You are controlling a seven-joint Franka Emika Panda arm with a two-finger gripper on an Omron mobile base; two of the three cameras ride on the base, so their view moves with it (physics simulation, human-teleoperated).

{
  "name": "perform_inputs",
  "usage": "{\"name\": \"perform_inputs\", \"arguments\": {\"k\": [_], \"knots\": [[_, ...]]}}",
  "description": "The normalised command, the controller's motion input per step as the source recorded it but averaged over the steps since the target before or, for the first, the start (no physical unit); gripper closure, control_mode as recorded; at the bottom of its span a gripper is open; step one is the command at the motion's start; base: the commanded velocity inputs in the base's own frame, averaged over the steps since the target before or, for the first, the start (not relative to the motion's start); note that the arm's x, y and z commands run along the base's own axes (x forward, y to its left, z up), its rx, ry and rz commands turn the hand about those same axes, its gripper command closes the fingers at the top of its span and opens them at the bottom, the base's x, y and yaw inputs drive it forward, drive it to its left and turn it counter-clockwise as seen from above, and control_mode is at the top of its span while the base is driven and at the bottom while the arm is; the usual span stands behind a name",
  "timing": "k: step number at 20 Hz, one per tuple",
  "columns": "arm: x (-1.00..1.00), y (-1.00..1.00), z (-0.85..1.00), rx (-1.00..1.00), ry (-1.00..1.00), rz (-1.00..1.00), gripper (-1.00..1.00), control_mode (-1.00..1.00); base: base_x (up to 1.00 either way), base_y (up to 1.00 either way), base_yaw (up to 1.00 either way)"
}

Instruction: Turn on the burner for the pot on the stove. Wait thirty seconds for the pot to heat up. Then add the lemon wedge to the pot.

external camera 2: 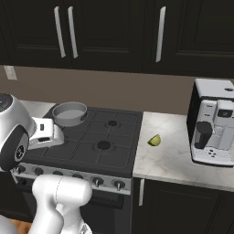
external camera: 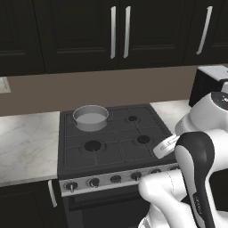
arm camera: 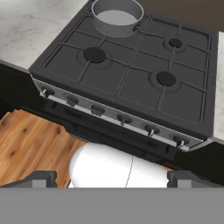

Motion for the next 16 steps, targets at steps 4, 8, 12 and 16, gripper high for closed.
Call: {"name": "perform_inputs", "arguments": {"k": [4,8,12,16], "knots": [[0.0,0.0,0.0,0.0,0.0,0.0,-1.0,-1.0,0.0,0.0,0.0],[0.0,0.0,0.0,0.0,0.0,0.0,-1.0,-1.0,0.0,0.0,0.0],[0.0,0.0,0.0,0.0,0.0,0.0,-1.0,-1.0,0.0,0.0,0.0],[0.0,0.0,0.0,0.0,0.0,0.0,-1.0,-1.0,0.0,0.0,0.0]]}}
